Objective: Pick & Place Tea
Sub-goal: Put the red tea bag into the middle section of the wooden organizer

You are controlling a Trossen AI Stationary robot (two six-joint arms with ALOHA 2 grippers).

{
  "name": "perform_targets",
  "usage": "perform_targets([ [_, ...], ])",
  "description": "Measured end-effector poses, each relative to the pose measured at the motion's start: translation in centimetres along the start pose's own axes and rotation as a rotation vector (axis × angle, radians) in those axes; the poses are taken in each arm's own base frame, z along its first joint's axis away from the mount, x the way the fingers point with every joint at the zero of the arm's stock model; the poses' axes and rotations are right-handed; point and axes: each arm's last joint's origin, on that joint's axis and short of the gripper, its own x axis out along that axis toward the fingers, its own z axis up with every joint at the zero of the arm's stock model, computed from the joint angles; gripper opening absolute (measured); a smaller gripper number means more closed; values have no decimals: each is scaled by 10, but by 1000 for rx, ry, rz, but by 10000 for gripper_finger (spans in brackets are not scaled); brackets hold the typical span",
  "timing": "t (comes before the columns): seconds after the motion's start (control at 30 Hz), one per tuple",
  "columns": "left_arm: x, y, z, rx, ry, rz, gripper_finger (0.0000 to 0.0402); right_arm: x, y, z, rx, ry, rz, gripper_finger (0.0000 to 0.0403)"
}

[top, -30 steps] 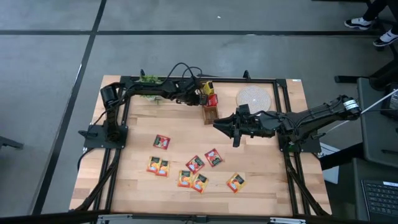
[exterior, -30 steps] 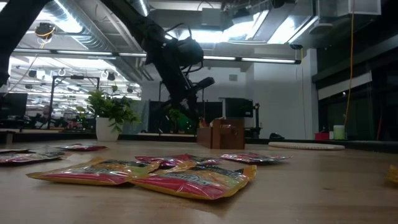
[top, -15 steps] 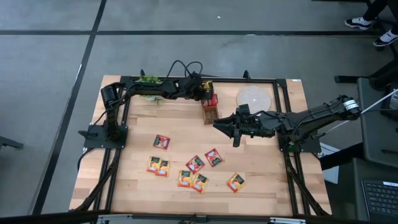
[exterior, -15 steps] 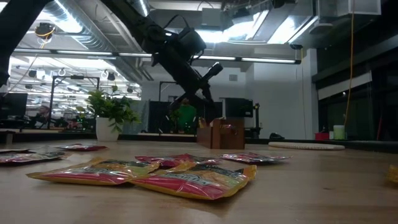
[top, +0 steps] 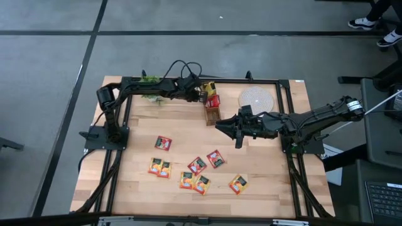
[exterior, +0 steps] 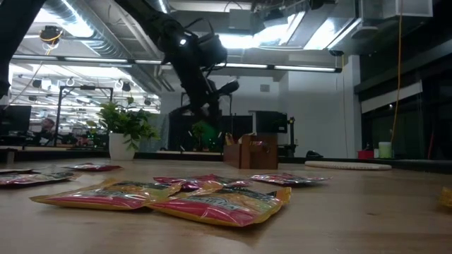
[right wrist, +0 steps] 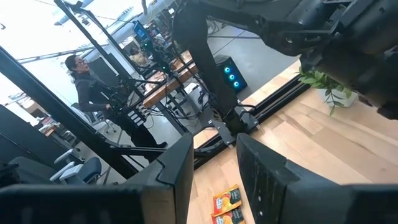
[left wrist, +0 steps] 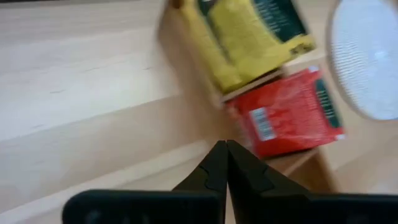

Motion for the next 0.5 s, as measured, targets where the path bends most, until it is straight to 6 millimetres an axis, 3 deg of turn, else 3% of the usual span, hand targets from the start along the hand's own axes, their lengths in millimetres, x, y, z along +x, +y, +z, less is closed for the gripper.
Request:
perform_targets([
  [0.5,32,-2,-17,1,67,-10,2,0,-2,-2,14,7,-36,125],
])
